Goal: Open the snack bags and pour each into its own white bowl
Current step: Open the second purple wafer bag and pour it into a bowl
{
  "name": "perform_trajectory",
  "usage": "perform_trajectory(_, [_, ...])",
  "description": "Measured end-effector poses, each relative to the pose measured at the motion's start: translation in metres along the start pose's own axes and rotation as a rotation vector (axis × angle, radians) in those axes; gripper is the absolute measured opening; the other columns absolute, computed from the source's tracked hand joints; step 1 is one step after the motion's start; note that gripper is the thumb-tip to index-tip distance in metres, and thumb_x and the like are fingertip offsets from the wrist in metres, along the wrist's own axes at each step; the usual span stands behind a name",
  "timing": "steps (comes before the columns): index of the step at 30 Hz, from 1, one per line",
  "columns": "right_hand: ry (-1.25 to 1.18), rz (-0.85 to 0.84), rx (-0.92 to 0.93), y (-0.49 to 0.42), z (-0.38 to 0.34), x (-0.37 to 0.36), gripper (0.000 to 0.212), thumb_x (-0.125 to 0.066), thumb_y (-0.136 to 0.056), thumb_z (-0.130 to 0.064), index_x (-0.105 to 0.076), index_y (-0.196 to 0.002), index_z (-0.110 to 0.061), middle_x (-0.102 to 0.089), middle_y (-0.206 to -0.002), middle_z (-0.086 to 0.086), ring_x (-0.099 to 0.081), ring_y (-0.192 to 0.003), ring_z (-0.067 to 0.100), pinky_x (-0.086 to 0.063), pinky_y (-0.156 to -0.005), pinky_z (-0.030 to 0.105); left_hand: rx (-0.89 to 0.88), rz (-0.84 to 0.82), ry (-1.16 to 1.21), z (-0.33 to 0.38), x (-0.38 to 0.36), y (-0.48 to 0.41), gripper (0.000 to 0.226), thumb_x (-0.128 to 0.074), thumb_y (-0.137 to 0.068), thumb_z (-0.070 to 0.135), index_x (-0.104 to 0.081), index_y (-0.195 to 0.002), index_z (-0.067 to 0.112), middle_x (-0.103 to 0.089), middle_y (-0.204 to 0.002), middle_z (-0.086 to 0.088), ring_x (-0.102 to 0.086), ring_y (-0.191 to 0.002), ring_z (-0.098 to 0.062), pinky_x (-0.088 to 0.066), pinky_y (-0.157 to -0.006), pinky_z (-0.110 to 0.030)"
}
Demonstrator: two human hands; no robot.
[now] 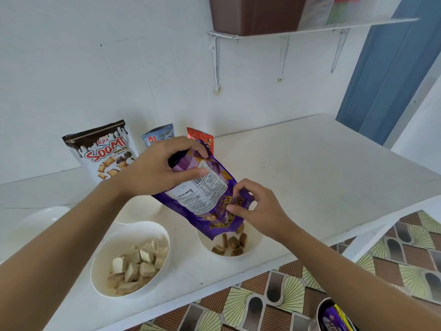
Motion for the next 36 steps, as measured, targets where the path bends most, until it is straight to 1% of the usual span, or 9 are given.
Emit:
perform_trajectory(2, [0.009,0.006,0.014,0.0,-0.002,0.002,0.022,-0.077,-0.086,-0.017,-0.058,-0.093,-0.024,-0.067,-0.111,-0.009,-0.062,-0.113,0.012,-0.062,-0.072,0.03,0.0,0.012,0.003,0.002,0.001,0.0,0.032,-0.072,-0.086,0.038,-0.067,-0.113,0.021,-0.067,-0.111,0.01,-0.065,-0.105,-0.011,-0.047,-0.079,-0.01])
perform_trajectory(6, [-0.022,-0.06,-0.059,0.006,0.007,-0.004,0.026,-0.079,-0.083,-0.025,-0.058,-0.098,-0.022,-0.067,-0.114,-0.011,-0.061,-0.115,0.013,-0.063,-0.074,0.034,-0.006,-0.002,-0.039,0.002,-0.01,0.001,0.035,-0.074,-0.086,0.046,-0.069,-0.111,0.022,-0.066,-0.108,0.01,-0.064,-0.104,-0.012,-0.051,-0.087,-0.028])
perform_trajectory(9, [-0.017,-0.049,-0.097,0.009,0.012,-0.006,0.025,-0.079,-0.083,-0.025,-0.058,-0.096,-0.024,-0.066,-0.115,-0.012,-0.061,-0.116,0.012,-0.063,-0.074,0.033,0.0,-0.026,-0.024,0.005,-0.015,0.003,0.042,-0.069,-0.084,0.053,-0.069,-0.113,0.023,-0.066,-0.109,0.01,-0.063,-0.104,-0.01,-0.052,-0.089,-0.033])
perform_trajectory(12, [0.015,0.011,-0.04,0.004,0.003,-0.001,0.025,-0.08,-0.083,-0.022,-0.056,-0.092,-0.023,-0.068,-0.11,-0.01,-0.063,-0.109,0.007,-0.058,-0.067,0.022,-0.012,-0.016,-0.021,0.011,-0.01,-0.002,0.039,-0.07,-0.085,0.048,-0.068,-0.114,0.023,-0.066,-0.111,0.01,-0.063,-0.107,-0.012,-0.051,-0.091,-0.031])
perform_trajectory(18, [0.039,0.017,-0.006,0.001,-0.004,0.003,0.027,-0.078,-0.083,-0.027,-0.056,-0.098,-0.023,-0.065,-0.116,-0.013,-0.058,-0.116,0.007,-0.061,-0.073,0.026,-0.029,0.033,-0.035,0.019,0.002,-0.014,0.029,-0.079,-0.084,0.033,-0.071,-0.109,0.023,-0.063,-0.102,0.021,-0.061,-0.1,-0.001,-0.042,-0.084,-0.009])
perform_trajectory(24, [0.038,-0.013,-0.05,0.007,0.006,-0.003,0.026,-0.08,-0.083,-0.023,-0.057,-0.094,-0.022,-0.067,-0.105,-0.013,-0.063,-0.104,0.005,-0.055,-0.068,0.018,-0.047,-0.06,-0.088,0.009,-0.016,-0.008,0.037,-0.073,-0.085,0.051,-0.068,-0.116,0.03,-0.061,-0.109,0.011,-0.059,-0.106,-0.01,-0.05,-0.09,-0.032])
perform_trajectory(28, [0.019,-0.025,-0.002,0.001,-0.003,-0.006,0.029,-0.083,-0.08,-0.023,-0.057,-0.089,-0.017,-0.068,-0.1,-0.012,-0.064,-0.101,0.009,-0.059,-0.069,0.029,-0.068,-0.087,-0.128,0.012,-0.019,-0.013,0.045,-0.065,-0.082,0.061,-0.068,-0.118,0.035,-0.059,-0.107,0.004,-0.058,-0.1,-0.012,-0.051,-0.085,-0.037])
perform_trajectory(34, [0.037,0.024,0.035,-0.008,-0.008,-0.001,0.033,-0.085,-0.076,-0.016,-0.052,-0.081,-0.013,-0.064,-0.083,-0.017,-0.061,-0.085,0.004,-0.048,-0.059,0.022,-0.104,-0.068,-0.135,0.022,-0.017,-0.026,0.041,-0.072,-0.083,0.056,-0.067,-0.117,0.034,-0.061,-0.107,0.003,-0.06,-0.098,-0.013,-0.051,-0.082,-0.035])
perform_trajectory(36, [0.032,0.037,0.026,-0.005,-0.003,0.001,0.033,-0.085,-0.076,-0.016,-0.052,-0.08,-0.014,-0.064,-0.083,-0.015,-0.061,-0.085,0.004,-0.048,-0.059,0.023,-0.107,-0.081,-0.079,0.023,-0.019,-0.022,0.047,-0.076,-0.083,0.05,-0.062,-0.124,0.031,-0.061,-0.113,0.009,-0.06,-0.104,-0.008,-0.05,-0.086,-0.026])
Point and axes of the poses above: each hand's wrist, its own y-axis away from the middle knuckle, its own x-axis out of the back of the hand, z = x × y, the point moved 5 cm from there along -y, towards the middle knuckle
